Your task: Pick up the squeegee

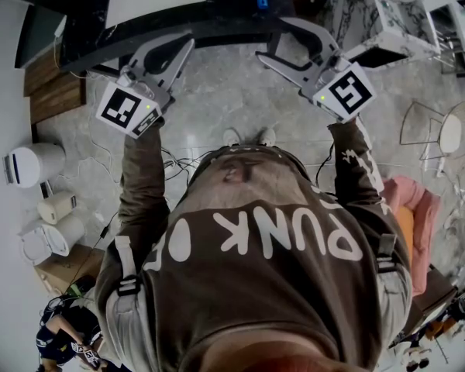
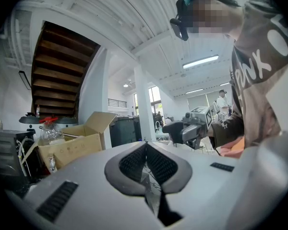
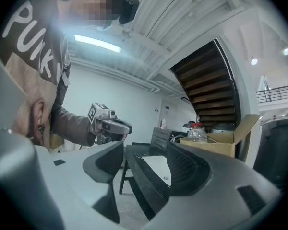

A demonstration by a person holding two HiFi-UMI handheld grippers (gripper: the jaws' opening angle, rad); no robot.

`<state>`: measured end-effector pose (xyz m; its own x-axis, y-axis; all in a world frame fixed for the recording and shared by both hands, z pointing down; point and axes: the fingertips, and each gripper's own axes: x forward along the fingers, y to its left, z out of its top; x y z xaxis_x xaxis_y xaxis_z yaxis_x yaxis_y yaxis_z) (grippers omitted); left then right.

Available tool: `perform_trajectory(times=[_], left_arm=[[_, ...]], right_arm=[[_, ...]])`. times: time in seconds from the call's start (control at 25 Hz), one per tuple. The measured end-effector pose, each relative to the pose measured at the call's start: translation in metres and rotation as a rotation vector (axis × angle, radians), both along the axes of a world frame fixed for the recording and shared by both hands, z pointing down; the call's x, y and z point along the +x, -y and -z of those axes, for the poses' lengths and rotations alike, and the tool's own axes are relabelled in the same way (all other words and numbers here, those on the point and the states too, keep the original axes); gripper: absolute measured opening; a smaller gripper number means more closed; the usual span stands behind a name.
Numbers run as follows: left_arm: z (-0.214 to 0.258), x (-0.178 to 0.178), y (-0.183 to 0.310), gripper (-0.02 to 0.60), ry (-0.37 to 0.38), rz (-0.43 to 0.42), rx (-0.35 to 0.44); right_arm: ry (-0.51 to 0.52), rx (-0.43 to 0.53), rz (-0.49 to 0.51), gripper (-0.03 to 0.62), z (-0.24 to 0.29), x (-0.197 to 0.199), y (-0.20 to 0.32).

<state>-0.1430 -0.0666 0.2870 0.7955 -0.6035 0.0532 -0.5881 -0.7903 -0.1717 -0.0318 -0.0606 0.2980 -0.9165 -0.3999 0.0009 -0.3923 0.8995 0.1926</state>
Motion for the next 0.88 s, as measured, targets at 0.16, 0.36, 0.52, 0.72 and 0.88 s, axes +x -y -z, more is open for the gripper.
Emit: perform_trajectory(times=[0.16, 0.36, 0.52, 0.72, 0.88], left_arm=[[-0.0005, 0.0011, 0.0003, 0.003, 0.001, 0.001, -0.003], [-0.0003, 0.0024, 0.0013, 0.003, 0.0, 0.0, -0.004], [-0.0009, 0.0003, 0.0043, 0.003, 0.003, 0.003, -0.007], [-0.001, 0.0015, 0.0047, 0.003, 0.003, 0.004, -0.009], [-0.0017, 0.0021, 0.0049, 0.003, 0.004, 0.004, -0.009]], right_arm=[[-0.002, 0.002, 0.014, 0.352, 0.0001, -0.0004, -0.0019], [-0.006, -0.002, 0.032, 0.462, -0.0017, -0.0013, -0.0025], [-0.005, -0.008, 0.046, 0.533, -0.0032, -0.0044, -0.0012], [0.004, -0.004, 0.044, 0.595, -0.0033, -0.0039, -0.0014], [0.01, 0.002, 0.03, 0.595, -0.0022, -0.0014, -0.0004]])
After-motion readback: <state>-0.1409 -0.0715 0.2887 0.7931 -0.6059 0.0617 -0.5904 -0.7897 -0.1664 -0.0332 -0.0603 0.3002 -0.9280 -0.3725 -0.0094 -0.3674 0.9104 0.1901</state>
